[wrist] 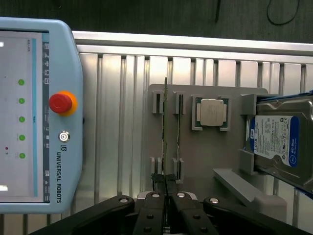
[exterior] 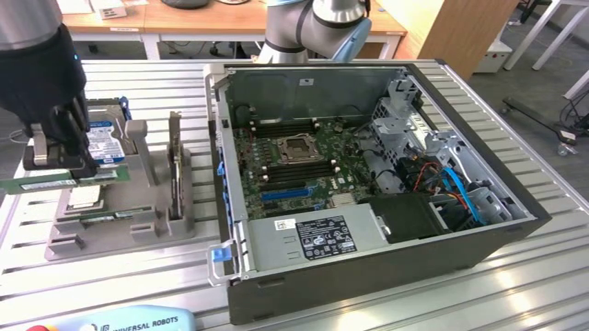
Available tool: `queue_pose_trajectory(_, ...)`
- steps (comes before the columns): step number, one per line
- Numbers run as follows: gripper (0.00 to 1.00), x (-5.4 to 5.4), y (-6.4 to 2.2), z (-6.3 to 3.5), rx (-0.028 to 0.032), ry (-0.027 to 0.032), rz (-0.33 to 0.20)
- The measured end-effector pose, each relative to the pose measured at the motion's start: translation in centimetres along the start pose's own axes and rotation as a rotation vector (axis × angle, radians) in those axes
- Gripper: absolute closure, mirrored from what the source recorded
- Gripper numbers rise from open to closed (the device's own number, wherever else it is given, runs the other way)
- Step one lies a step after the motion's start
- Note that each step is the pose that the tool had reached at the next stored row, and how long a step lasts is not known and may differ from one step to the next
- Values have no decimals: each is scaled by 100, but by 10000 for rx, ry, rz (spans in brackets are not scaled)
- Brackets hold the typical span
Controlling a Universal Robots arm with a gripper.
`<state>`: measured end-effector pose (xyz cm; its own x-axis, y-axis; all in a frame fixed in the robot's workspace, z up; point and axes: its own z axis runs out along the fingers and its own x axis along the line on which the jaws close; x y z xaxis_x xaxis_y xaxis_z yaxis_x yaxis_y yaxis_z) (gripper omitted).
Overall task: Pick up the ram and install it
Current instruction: 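Pick up the ram and move it above insertion slot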
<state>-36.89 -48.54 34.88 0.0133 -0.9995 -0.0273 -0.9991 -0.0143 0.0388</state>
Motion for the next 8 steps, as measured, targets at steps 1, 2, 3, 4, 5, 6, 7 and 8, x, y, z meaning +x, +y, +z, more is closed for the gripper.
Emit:
queue_pose_trajectory(1,89,-1,1,-35,3,0,0)
queue_pose_trajectory(2,89,-2,3,-70,6,0,0)
queue_pose_trajectory(3,89,-3,4,-105,9,0,0)
queue_pose_trajectory(4,89,-4,5,-137,11,0,0)
queue_pose_trajectory(5,89,-4,6,-166,14,0,-1)
queue_pose_trajectory(6,89,-5,8,-194,17,0,-1)
queue_pose_trajectory(7,89,-6,9,-222,21,0,-1)
queue_pose_trajectory(8,89,-7,9,-247,25,0,-1)
